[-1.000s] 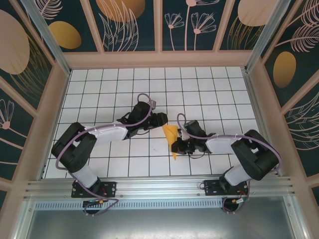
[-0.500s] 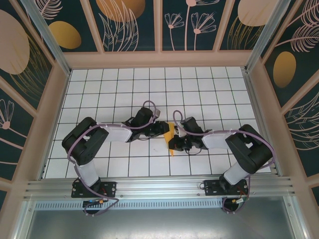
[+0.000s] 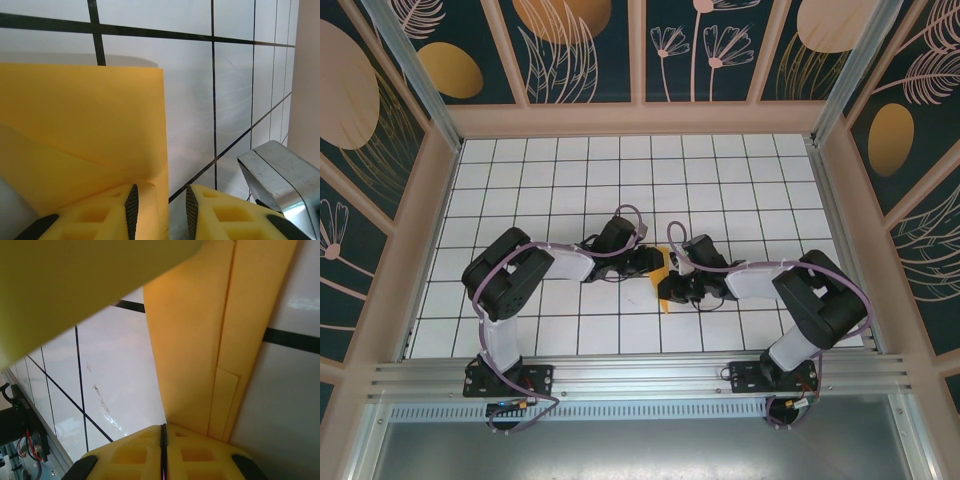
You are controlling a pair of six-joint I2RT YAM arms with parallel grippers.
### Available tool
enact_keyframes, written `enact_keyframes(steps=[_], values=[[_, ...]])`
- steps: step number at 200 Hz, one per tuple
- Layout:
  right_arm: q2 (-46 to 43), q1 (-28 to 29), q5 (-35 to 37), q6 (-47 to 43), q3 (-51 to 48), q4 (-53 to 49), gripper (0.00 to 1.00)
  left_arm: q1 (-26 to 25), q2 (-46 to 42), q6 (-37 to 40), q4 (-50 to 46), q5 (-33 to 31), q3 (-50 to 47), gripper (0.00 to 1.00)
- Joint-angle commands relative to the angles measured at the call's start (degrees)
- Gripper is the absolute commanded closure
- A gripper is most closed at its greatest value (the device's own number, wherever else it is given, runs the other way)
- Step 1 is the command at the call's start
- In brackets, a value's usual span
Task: Fold a paper plane with a square sheet of paper (pick it up from the middle)
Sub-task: Fold the wing for the fifth time at the center of the table.
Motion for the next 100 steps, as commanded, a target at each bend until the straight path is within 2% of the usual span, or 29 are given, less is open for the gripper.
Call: enact_keyframes(steps=[1,37,100], values=[[-3.5,-0.2,2.7,1.1,1.2,-3.2,0.88,-0.2,2.3,0.8,-2.3,-4.0,-2.1,0.67],[-7.9,0.3,1.9,2.8,0.7,-3.8,0.86,-0.2,2.5,0.6,-1.6,-4.8,-3.2,0.68],[-4.2,1.1,0.4,6.1,-6.0,0.6,0.86,-0.2,2.6,1.1,-2.2,-4.7,-2.4,0.69]])
